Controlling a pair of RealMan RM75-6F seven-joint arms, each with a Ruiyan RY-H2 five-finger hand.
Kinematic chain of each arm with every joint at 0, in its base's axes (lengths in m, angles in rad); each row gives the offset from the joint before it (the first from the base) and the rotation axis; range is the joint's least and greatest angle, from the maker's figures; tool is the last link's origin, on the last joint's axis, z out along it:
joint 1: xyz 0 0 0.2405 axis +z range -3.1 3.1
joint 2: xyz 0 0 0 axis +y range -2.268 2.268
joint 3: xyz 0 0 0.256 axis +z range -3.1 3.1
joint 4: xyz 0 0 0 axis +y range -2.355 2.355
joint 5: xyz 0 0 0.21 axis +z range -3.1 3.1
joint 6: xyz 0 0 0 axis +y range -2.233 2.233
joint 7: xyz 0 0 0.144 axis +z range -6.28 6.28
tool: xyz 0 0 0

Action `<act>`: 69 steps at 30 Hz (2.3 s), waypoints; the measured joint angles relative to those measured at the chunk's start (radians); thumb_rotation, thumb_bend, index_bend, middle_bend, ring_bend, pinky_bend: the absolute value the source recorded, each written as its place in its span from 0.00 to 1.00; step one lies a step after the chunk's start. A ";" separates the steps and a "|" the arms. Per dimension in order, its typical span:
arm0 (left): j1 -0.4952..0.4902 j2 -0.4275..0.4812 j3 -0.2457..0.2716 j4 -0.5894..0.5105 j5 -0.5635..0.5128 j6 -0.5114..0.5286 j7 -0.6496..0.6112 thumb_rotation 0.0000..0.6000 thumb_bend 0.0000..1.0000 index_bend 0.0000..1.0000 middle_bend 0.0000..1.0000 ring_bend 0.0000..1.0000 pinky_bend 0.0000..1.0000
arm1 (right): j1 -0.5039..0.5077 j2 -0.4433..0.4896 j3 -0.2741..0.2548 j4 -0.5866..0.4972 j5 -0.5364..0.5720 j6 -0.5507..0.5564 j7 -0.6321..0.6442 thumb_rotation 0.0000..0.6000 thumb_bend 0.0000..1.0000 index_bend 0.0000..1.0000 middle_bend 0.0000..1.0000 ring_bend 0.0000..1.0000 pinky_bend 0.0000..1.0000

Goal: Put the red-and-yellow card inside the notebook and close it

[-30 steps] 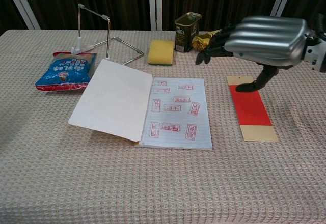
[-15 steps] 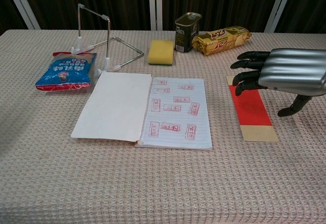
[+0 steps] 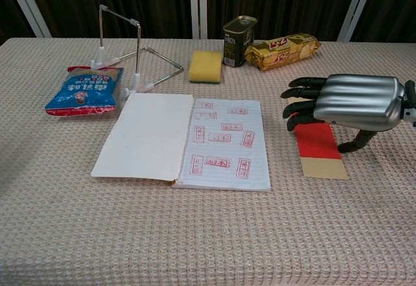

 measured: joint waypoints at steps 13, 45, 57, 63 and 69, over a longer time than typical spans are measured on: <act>0.000 -0.008 0.002 0.015 0.001 0.000 -0.014 1.00 0.04 0.28 0.21 0.16 0.21 | 0.010 -0.007 0.000 -0.005 0.012 -0.033 0.006 1.00 0.21 0.27 0.14 0.01 0.00; 0.000 -0.003 0.007 -0.007 0.020 0.007 0.006 1.00 0.04 0.28 0.21 0.16 0.21 | 0.040 0.022 0.122 -0.280 0.048 -0.010 -0.186 1.00 0.26 0.35 0.14 0.00 0.00; 0.016 -0.003 0.015 0.013 0.019 0.023 -0.017 1.00 0.04 0.28 0.21 0.16 0.21 | 0.107 -0.119 0.250 -0.375 0.235 -0.226 -0.406 1.00 0.26 0.33 0.13 0.00 0.00; 0.018 -0.007 0.017 0.019 0.020 0.022 -0.022 1.00 0.04 0.28 0.21 0.16 0.21 | 0.130 -0.139 0.255 -0.372 0.253 -0.268 -0.452 1.00 0.26 0.31 0.13 0.00 0.00; 0.020 -0.007 0.017 0.025 0.019 0.023 -0.027 1.00 0.04 0.28 0.21 0.16 0.21 | 0.139 -0.147 0.252 -0.352 0.260 -0.274 -0.460 1.00 0.26 0.29 0.12 0.00 0.00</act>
